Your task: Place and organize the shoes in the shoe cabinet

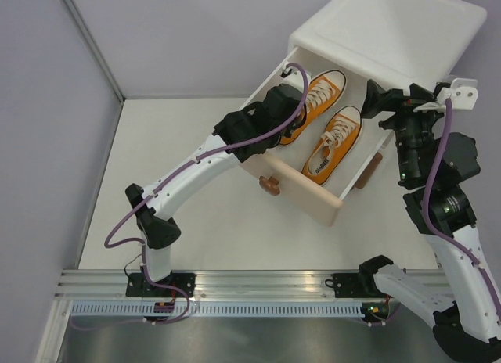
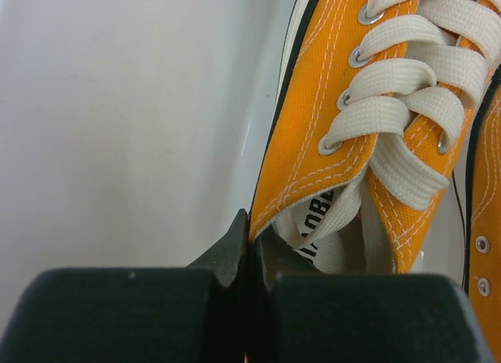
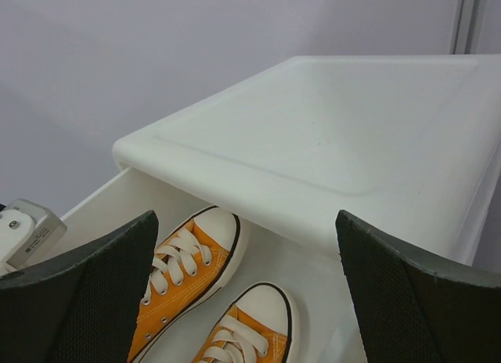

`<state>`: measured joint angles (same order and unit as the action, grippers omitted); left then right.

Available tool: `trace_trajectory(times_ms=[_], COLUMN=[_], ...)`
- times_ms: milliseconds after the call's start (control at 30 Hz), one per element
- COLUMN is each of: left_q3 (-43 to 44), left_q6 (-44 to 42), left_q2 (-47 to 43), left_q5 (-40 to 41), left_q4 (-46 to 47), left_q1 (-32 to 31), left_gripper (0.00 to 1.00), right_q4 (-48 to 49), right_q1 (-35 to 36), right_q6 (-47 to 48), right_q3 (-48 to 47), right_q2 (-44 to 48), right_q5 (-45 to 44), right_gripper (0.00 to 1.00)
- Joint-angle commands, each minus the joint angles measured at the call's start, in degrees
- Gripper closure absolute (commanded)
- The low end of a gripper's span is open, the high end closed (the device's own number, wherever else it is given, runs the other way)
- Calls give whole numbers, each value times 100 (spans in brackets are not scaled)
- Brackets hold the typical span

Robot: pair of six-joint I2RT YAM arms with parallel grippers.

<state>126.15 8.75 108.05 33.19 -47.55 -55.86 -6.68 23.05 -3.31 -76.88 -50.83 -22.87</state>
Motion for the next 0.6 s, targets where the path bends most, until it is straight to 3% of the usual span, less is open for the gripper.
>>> trace_trajectory(times_ms=[0, 267, 567], left_q3=[15, -152, -99], left_q6=[92, 56, 47], left_q2=[-311, -460, -416], left_q5=[294, -163, 118], left_q4=[378, 123, -88], left_q1=[-13, -13, -13], left_gripper=[98, 98, 98], right_q4=[228, 202, 290], right_q1=[24, 24, 24], right_q6=[155, 278, 278], right_q3=[50, 147, 226], right_q2=[274, 398, 354], right_q5=[-138, -279, -244], right_gripper=[2, 2, 2])
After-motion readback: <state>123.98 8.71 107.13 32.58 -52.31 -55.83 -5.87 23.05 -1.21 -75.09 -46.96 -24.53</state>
